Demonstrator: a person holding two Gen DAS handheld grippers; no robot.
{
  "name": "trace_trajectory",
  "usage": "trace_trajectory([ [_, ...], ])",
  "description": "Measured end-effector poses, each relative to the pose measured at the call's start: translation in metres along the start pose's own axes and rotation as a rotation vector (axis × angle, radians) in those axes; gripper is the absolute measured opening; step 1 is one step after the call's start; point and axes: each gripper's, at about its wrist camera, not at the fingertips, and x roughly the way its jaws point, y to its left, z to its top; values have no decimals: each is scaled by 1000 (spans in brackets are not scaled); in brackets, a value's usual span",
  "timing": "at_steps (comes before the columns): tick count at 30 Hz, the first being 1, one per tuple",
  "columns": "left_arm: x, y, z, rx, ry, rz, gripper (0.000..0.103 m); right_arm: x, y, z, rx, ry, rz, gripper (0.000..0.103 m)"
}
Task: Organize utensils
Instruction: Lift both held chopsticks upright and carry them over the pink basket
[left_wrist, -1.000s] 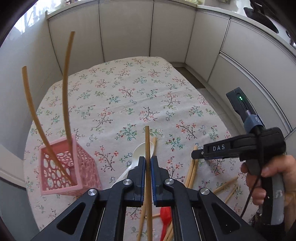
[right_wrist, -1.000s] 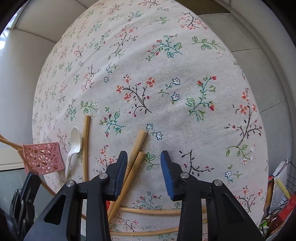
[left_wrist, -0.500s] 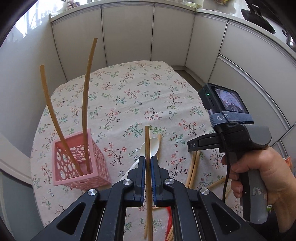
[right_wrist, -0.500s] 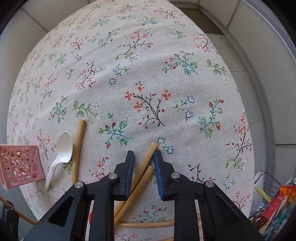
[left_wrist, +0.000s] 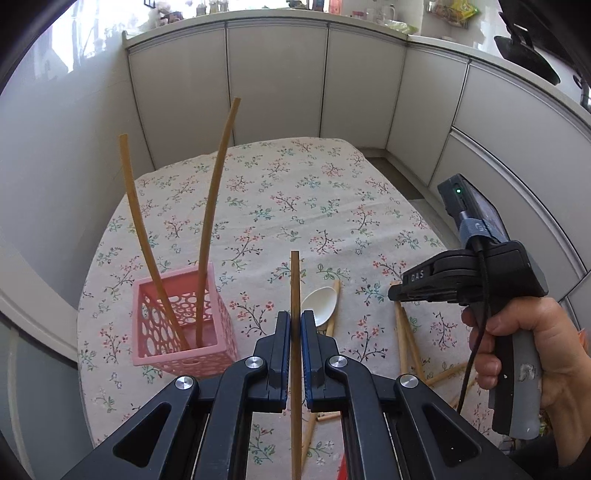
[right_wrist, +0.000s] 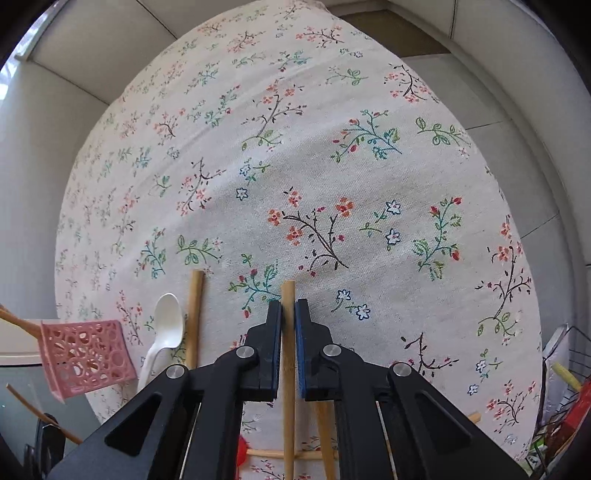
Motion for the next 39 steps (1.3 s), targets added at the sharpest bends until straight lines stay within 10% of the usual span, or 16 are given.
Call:
trace_trajectory([
  [25, -119, 8, 19, -79, -329, -34, 6, -216, 6, -71, -218, -502, 282, 7],
  [39, -146, 50, 36, -176, -529, 187, 6, -266, 56, -78, -287, -722, 514, 7],
])
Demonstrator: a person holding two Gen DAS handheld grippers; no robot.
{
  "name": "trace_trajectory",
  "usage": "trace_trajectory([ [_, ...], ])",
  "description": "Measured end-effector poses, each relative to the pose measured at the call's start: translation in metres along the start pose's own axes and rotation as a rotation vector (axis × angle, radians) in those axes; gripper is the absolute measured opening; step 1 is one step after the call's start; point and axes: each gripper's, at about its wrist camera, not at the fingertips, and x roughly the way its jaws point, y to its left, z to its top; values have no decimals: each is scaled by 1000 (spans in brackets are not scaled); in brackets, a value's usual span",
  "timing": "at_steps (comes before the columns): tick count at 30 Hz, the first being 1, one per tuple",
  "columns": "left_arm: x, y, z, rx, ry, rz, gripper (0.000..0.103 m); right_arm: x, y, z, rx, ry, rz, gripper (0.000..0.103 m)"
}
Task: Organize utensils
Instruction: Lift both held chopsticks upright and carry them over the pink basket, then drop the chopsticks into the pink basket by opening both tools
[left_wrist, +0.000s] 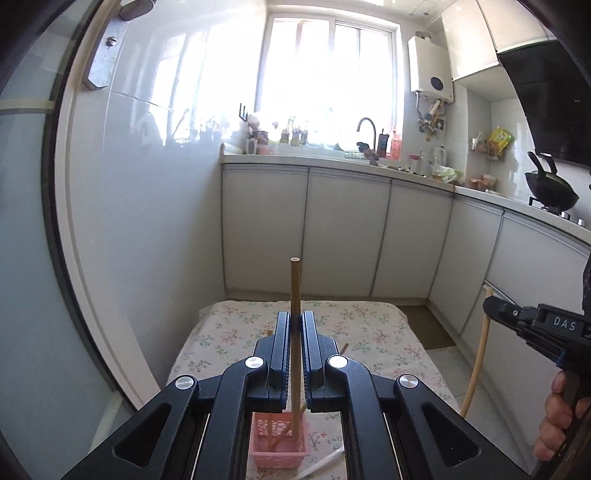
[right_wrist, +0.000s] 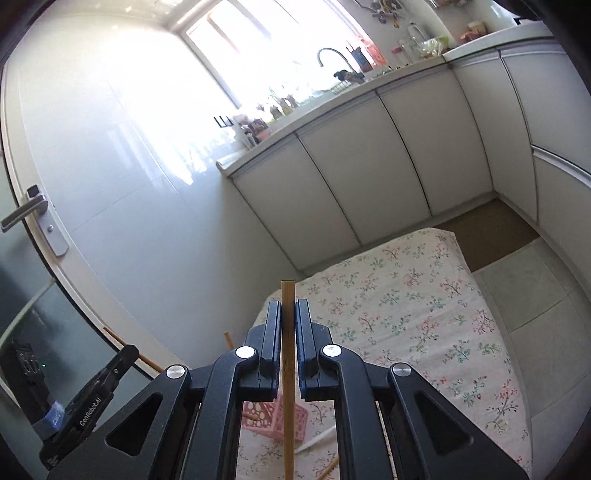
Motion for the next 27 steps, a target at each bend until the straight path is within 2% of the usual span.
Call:
trace_trajectory([
  [7, 48, 17, -19, -17, 104, 1, 6, 42, 33, -9, -51, -81, 52, 7],
  [10, 60, 27, -23, -27, 122, -4, 6, 64, 47, -14, -89, -111, 57, 7],
  [19, 97, 44, -35, -38, 227, -33, 6, 123, 90, -29, -218, -206, 6, 8],
  [27, 117, 44, -45, -34, 268, -72, 7, 178, 87, -55, -261, -138, -56, 8],
])
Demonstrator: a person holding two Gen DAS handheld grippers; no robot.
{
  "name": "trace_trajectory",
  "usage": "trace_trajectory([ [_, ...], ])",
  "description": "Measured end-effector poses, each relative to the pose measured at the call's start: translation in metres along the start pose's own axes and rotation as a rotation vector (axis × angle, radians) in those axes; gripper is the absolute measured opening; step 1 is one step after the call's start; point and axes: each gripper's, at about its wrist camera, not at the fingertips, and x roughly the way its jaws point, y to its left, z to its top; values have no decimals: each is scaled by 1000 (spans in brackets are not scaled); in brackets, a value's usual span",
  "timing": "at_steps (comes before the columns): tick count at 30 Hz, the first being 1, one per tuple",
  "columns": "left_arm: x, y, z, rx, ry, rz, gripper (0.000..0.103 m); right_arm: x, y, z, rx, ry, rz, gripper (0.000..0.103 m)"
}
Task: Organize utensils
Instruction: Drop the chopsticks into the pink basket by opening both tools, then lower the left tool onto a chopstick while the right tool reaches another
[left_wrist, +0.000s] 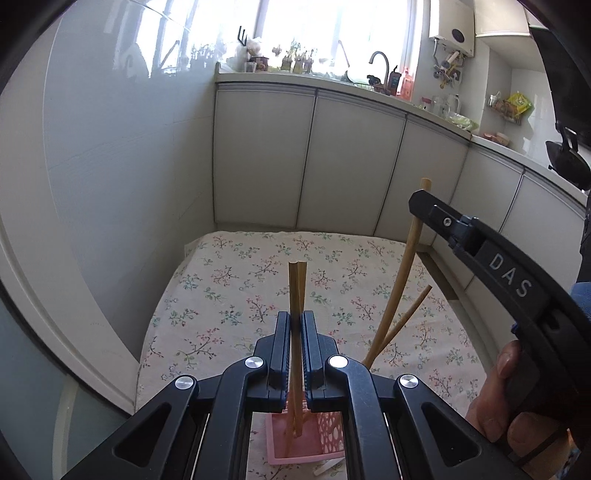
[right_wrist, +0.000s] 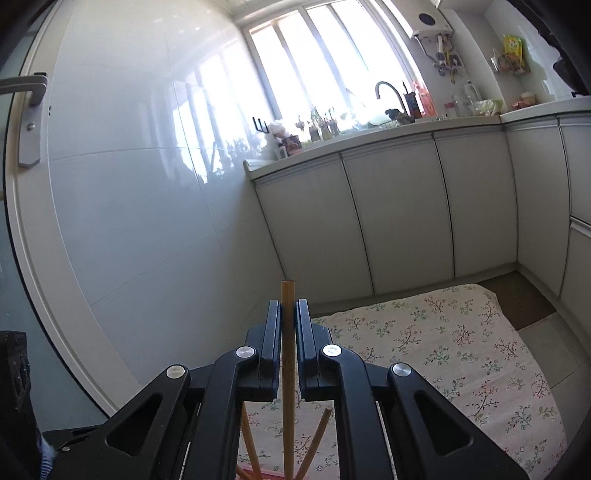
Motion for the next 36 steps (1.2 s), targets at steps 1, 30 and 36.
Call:
trace_trajectory([
  [1, 1, -1, -1, 4, -2, -1, 7, 4, -2, -2, 3, 6, -4, 8],
  [30, -28, -19, -46, -45, 239, -91, 84, -101, -97, 2, 123, 326, -117, 73],
  [36, -21, -41, -70, 12, 345, -94, 86, -127, -134, -20, 150, 475, -215, 76],
])
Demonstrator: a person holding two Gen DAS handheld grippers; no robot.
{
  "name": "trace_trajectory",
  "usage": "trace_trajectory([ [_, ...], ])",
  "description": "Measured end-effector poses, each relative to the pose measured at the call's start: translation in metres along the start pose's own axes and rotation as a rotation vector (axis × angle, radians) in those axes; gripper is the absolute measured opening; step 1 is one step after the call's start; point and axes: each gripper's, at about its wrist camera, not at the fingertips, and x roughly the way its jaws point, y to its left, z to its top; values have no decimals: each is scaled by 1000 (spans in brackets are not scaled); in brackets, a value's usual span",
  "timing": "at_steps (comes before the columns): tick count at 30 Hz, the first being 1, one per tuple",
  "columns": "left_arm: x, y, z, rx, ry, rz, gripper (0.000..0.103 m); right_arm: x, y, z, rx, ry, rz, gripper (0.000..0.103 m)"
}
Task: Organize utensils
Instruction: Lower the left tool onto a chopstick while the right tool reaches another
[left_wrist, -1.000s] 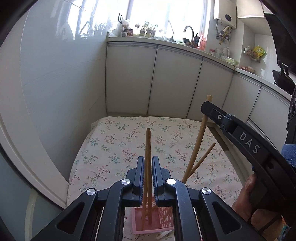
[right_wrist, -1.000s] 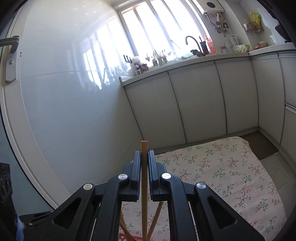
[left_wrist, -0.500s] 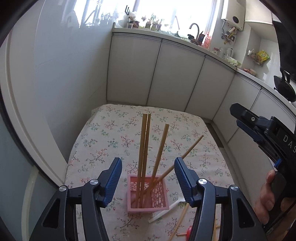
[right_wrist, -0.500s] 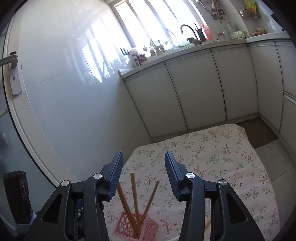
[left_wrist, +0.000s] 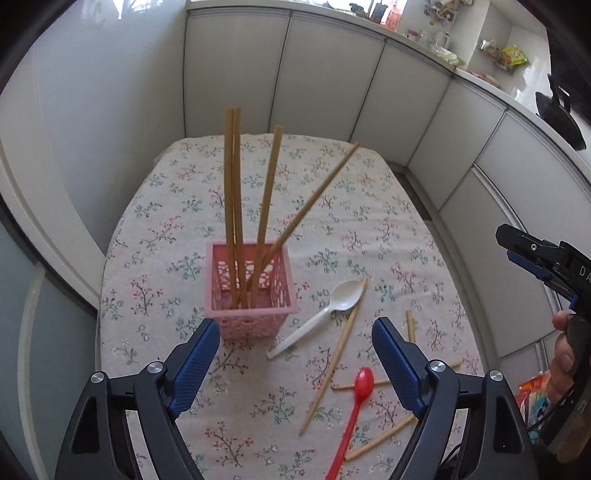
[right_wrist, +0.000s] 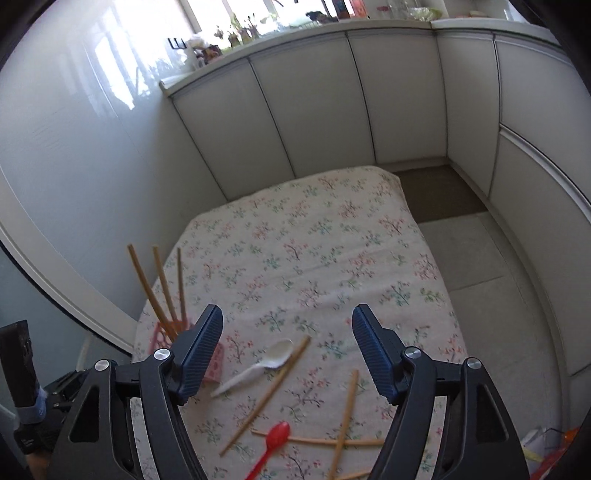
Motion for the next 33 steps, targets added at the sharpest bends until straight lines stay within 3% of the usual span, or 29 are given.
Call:
trace_trajectory([
  [11, 39, -45, -26, 111, 148, -5, 86, 25, -70, -43, 94, 297, -124, 76],
  [21, 88, -69, -22, 104, 223, -57, 84, 49, -118, -62, 250, 446, -138, 76],
  [23, 101, -75, -18, 111, 223, -68, 73, 52, -121, -63, 260, 453, -141, 76],
  [25, 115, -82, -16, 127, 242, -75, 52, 56, -124, -64, 268, 460, -139, 76],
  [27, 131, -88, -14, 149, 257, -60, 39, 61, -128, -65, 282, 469, -138, 76],
  [33, 167, -94, -5, 180, 270, 35, 30, 73, -136, -65, 310, 492, -134, 76],
])
